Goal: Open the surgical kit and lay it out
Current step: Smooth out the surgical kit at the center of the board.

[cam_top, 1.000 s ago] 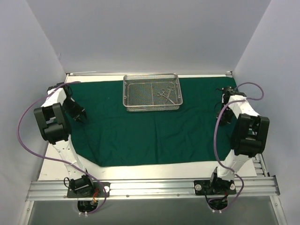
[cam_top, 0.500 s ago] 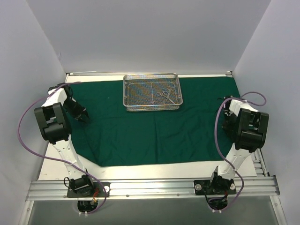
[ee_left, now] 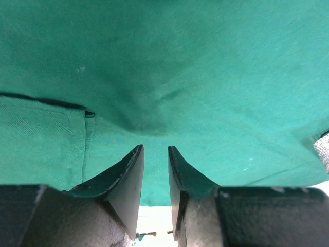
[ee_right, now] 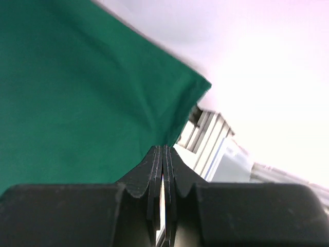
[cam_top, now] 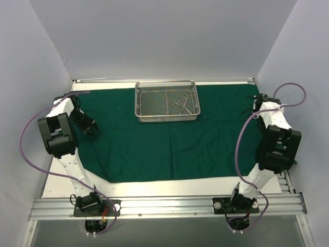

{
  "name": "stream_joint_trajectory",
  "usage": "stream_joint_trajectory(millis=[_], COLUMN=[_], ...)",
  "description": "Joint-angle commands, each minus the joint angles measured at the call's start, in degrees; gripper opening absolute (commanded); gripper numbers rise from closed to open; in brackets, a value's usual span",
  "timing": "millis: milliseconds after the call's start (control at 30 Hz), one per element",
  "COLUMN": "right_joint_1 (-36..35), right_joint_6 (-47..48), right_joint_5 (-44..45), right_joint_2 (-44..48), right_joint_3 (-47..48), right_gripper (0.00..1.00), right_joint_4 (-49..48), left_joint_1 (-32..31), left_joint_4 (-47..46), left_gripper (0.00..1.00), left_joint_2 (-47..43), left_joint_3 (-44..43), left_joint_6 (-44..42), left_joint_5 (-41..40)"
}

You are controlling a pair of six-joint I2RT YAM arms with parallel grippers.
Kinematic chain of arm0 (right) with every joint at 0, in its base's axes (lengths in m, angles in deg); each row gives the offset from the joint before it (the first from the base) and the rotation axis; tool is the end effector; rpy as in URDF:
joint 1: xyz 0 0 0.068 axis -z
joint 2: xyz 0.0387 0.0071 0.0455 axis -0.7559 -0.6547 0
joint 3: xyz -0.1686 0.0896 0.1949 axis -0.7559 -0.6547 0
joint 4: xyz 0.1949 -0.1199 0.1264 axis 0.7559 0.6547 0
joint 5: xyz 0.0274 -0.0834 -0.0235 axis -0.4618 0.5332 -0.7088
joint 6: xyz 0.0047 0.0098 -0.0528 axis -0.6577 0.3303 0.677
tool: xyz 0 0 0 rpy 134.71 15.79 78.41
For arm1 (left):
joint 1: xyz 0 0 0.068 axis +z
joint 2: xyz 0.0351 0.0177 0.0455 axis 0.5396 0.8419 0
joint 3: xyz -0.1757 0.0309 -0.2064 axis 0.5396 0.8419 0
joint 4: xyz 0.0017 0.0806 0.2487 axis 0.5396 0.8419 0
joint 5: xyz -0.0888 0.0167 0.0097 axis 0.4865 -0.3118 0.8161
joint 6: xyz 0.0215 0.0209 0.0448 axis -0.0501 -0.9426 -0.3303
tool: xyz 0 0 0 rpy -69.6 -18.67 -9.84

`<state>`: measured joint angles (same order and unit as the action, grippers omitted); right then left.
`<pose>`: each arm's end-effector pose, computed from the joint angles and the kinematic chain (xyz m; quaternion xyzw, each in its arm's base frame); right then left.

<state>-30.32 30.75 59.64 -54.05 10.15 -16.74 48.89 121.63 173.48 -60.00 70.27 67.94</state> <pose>0.3224 -0.1354 0.2169 0.3734 0.8406 -0.3605 0.1552 0.3903 0.1054 0.1681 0.3925 -0.9130 0.1101 0.0172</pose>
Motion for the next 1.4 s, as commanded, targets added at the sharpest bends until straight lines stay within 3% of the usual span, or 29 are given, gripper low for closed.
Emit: stream_joint_trajectory(millis=[0,100,300,367,433,533,600,633,733,1033,1167,1267,1367], right_joint_1=[-6.38,-8.58,-8.94,-9.9,-12.89,-16.57,-17.99,-19.13,-21.24,-26.17,-26.52,-26.52,-26.52], right_joint_6=[0.49,2.84,10.5,12.0,12.01,7.53,5.68,5.15,5.32,4.88,4.97,5.76,6.03], right_joint_5=[5.81,-0.49,-1.39,-7.96,-20.35,-33.51,-39.44,-42.6,-44.72,-54.93,-57.04,-57.31,-57.83], right_joint_2=[1.08,-1.37,-7.7,-7.98,-7.45,-8.06,-8.5,-8.59,-9.03,-4.64,-4.37,-5.51,-5.69], right_joint_3=[3.03,2.96,6.36,12.68,16.99,22.98,23.61,23.43,22.99,9.64,3.49,3.56,3.83], right_gripper=[0.0,0.0,0.0,0.0,0.0,0.0,0.0,0.0,0.0,0.0,0.0,0.0,0.0], right_joint_4=[6.96,2.97,2.14,1.61,-0.14,-2.07,-3.74,-5.06,-5.42,-13.4,-16.84,-17.02,-17.55], left_joint_1=[-0.23,-0.41,-0.58,-0.32,0.03,0.03,0.03,0.03,-0.14,-1.46,-1.81,-1.73,-1.81], left_joint_4=[-0.8,-1.06,-1.15,-1.5,-1.07,2.18,5.61,6.31,5.97,4.65,4.38,6.22,6.15], left_gripper=[0.34,0.34,0.34,0.35,0.35,0.35,0.36,0.41,0.45,0.31,0.18,0.07,0.02], left_joint_2=[-3.12,-3.47,-2.95,-3.29,-4.09,-6.02,-7.16,-7.43,-7.52,-7.52,-7.17,-4.63,-2.08], left_joint_3=[0.87,0.7,1.14,1.66,1.67,-0.17,-2.46,-2.9,-3.52,-0.18,-1.5,-2.46,-1.86], left_joint_6=[0.68,0.68,0.33,-0.02,-0.46,-0.82,-0.73,-0.82,-3.01,-2.93,-3.02,-2.49,-2.14], left_joint_5=[2.14,2.41,2.23,1.27,-0.74,-8.12,-15.06,-17.0,-17.54,-10.88,-9.45,-10.25,-9.37])
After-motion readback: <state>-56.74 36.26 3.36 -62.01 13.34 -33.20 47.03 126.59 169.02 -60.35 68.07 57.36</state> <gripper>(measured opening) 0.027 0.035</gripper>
